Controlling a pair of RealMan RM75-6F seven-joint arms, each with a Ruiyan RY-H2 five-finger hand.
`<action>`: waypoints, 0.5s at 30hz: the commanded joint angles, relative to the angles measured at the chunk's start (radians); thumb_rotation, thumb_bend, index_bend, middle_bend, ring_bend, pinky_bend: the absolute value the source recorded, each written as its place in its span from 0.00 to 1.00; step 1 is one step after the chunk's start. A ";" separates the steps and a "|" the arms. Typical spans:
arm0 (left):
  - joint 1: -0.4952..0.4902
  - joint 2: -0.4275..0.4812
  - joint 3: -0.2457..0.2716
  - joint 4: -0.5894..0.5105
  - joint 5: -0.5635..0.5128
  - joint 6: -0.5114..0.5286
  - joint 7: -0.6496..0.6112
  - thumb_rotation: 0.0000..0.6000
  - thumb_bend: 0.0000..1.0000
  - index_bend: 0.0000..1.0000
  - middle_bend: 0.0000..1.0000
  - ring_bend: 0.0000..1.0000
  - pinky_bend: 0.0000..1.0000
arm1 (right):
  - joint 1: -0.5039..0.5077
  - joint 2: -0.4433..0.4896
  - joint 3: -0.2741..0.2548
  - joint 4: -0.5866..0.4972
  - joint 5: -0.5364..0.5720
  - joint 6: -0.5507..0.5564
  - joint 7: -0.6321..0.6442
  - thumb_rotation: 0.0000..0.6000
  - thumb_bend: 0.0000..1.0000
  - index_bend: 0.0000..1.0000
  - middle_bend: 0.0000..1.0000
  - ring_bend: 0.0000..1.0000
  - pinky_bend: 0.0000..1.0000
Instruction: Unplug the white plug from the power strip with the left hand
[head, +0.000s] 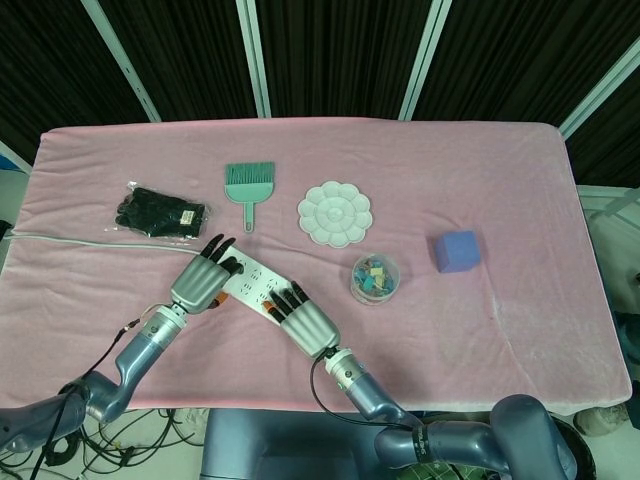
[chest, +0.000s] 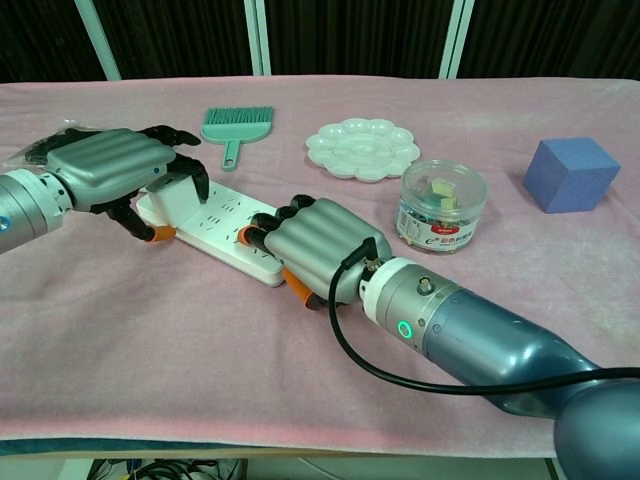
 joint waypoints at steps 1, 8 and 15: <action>0.000 0.001 0.002 0.002 0.000 -0.002 0.003 1.00 0.35 0.38 0.37 0.00 0.00 | 0.001 0.003 -0.004 -0.001 0.004 -0.004 -0.006 1.00 0.71 0.31 0.18 0.15 0.10; 0.004 0.001 0.003 0.010 -0.003 0.001 0.001 1.00 0.37 0.40 0.38 0.00 0.00 | 0.005 0.002 -0.011 -0.004 0.011 -0.010 -0.025 1.00 0.71 0.32 0.20 0.15 0.10; 0.002 -0.001 0.006 0.019 0.002 0.002 -0.004 1.00 0.48 0.43 0.41 0.00 0.00 | 0.006 0.000 -0.010 -0.003 0.017 -0.005 -0.034 1.00 0.71 0.33 0.20 0.15 0.10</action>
